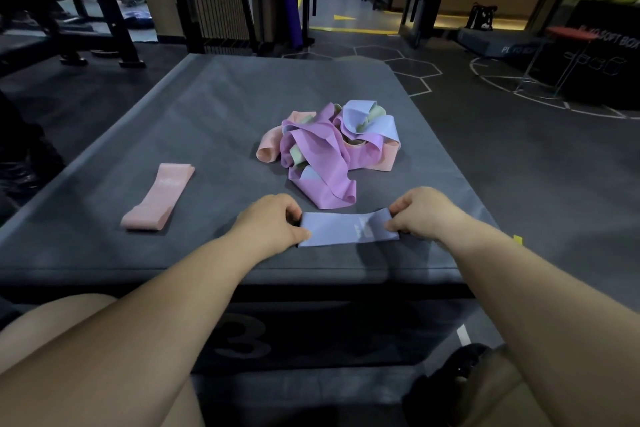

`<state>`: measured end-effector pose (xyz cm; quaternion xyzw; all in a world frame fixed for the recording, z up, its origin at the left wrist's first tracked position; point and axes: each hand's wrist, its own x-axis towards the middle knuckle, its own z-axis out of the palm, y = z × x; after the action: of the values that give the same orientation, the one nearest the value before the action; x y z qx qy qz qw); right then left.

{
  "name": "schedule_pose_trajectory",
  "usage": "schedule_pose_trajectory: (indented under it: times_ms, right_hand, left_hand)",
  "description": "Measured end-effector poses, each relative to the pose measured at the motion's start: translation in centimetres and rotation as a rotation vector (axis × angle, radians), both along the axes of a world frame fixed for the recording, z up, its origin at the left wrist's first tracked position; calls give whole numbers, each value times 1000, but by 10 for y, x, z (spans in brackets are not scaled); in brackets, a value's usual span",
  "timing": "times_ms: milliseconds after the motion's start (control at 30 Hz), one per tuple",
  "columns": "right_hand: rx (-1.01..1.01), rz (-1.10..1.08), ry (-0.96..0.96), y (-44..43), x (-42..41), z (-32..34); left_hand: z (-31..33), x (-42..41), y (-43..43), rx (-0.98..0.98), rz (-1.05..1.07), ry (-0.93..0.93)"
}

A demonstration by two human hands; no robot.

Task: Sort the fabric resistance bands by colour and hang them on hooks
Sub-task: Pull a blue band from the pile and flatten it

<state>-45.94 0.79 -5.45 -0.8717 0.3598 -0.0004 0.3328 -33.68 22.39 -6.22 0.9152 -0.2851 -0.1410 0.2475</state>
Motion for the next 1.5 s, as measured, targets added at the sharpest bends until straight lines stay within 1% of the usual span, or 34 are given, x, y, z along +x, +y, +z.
schedule_pose_trajectory:
  times_ms: [167, 367, 533, 633, 700, 833, 967, 1100, 1233, 1367, 1500]
  right_hand:
    - [295, -102, -107, 2, -3, 3]
    - [532, -180, -217, 2, -6, 7]
    - [617, -216, -310, 3, -10, 12]
    - [621, -210, -370, 2, -9, 13]
    - [619, -194, -416, 1, -9, 13]
    - [516, -91, -435, -2, -10, 10]
    - [271, 10, -397, -7, -14, 4]
    - [95, 111, -288, -11, -20, 1]
    - [-49, 215, -254, -9, -24, 0]
    - [-145, 292, -175, -8, -27, 1]
    - [-174, 324, -222, -9, -27, -2]
  left_hand:
    - [1, -1, -3, -165, 42, 141]
    - [1, 1, -5, -402, 108, 362]
    - [1, 0, -7, -546, 100, 460]
    - [1, -1, -8, -619, 99, 454]
    - [0, 1, -9, -626, 93, 392]
    - [-4, 4, -9, -501, 4, 136]
    - [-10, 3, -8, -384, -96, -33]
    - [-12, 3, -7, -295, -147, -35]
    - [-14, 4, -6, -259, -220, -31]
    - [-14, 4, -5, -268, -231, -19]
    - [-16, 4, -7, -300, -237, -37]
